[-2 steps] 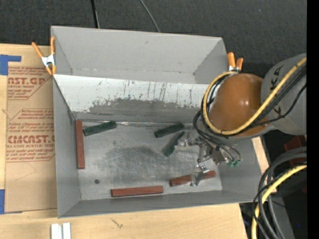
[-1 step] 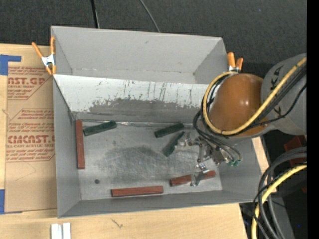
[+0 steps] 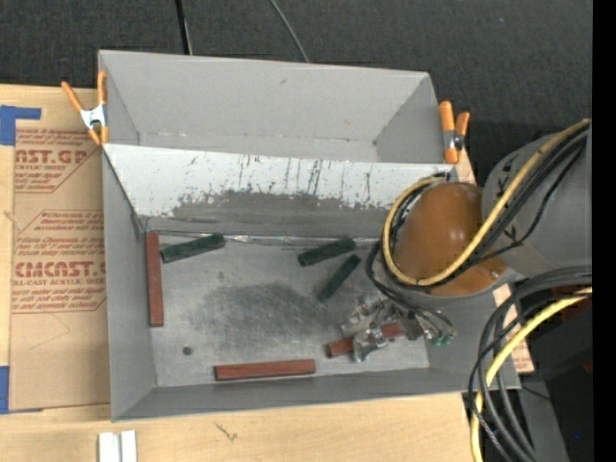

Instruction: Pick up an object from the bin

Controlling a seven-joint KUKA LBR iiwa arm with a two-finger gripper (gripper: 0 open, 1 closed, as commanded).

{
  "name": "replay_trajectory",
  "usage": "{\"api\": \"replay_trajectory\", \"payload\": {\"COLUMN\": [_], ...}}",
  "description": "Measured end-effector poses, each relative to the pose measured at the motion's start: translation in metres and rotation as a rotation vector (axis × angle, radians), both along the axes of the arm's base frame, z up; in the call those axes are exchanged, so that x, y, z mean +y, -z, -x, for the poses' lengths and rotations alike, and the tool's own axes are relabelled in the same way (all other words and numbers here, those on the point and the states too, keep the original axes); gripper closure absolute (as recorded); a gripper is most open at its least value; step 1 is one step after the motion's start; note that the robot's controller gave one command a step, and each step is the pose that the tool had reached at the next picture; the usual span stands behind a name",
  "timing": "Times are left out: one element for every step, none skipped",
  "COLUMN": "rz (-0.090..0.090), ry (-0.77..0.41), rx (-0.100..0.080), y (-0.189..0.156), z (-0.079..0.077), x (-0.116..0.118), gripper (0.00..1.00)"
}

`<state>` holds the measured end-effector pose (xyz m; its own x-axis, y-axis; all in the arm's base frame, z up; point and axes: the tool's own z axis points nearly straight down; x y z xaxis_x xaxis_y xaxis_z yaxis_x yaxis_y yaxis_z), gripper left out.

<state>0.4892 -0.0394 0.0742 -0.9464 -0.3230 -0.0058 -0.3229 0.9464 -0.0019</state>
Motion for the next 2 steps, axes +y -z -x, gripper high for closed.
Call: {"api": "replay_trajectory", "payload": {"rz": [0.000,-0.001], "ry": [0.000,-0.004], "rx": [0.000,0.004], "y": [0.000,-0.117], "z": [0.000,-0.009], "x": [0.000,0.020], "gripper": [1.00,1.00]}}
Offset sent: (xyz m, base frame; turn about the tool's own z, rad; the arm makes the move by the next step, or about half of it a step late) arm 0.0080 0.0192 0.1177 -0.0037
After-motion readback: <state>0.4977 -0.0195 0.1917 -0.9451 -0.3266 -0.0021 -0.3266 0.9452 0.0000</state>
